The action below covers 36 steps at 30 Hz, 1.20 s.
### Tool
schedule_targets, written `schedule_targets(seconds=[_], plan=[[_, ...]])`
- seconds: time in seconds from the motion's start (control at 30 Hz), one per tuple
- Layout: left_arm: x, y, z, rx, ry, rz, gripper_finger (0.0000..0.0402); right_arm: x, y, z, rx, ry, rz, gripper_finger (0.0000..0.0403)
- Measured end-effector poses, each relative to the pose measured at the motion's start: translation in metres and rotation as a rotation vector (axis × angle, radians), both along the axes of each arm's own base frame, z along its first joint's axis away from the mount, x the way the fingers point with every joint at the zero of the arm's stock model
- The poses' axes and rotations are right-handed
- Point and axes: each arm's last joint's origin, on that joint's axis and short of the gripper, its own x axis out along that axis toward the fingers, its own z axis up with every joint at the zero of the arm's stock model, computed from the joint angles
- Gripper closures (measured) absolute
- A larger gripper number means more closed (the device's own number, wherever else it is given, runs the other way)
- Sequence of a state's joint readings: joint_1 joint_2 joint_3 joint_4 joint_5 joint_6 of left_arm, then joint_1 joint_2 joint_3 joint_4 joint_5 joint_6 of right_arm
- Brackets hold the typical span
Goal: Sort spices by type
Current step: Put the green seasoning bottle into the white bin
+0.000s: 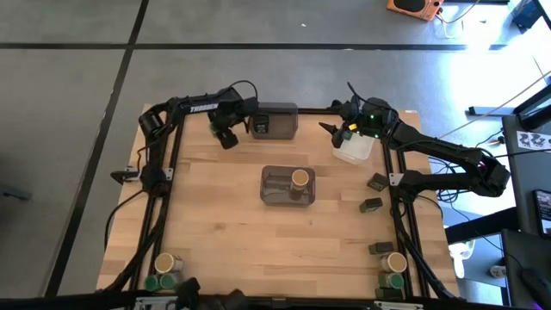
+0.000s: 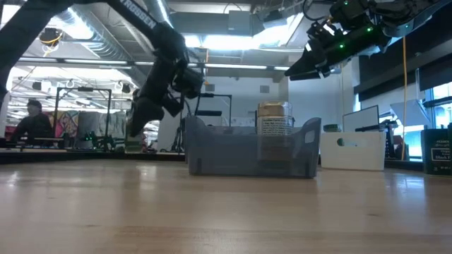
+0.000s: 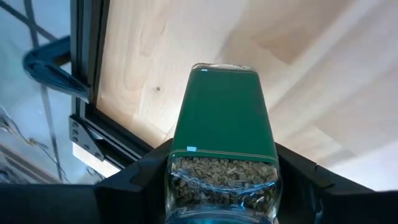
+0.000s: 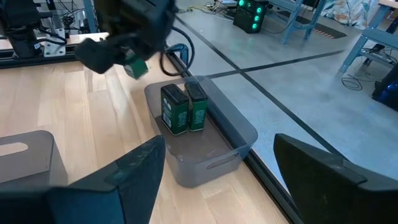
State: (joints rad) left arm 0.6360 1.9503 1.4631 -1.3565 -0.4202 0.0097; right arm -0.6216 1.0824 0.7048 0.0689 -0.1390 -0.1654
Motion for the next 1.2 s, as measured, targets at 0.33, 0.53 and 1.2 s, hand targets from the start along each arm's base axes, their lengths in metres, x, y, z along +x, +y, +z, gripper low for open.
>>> schedule_targets(seconds=[0.33,0.53,1.2], plan=[[0.024,-0.047,0.016,-0.068,-0.095,-0.137,0.0195,0.0,0.0,0.0,0.001,0.0,0.0,0.0104],[0.039,-0.063,0.012,-0.092,-0.173,-0.156,0.0192,0.0,0.0,0.0,0.002,-0.001,0.0,0.0104],[0.069,-0.088,0.009,-0.094,-0.367,-0.264,0.0189,0.0,0.0,0.0,0.002,-0.001,-0.001,0.0104]])
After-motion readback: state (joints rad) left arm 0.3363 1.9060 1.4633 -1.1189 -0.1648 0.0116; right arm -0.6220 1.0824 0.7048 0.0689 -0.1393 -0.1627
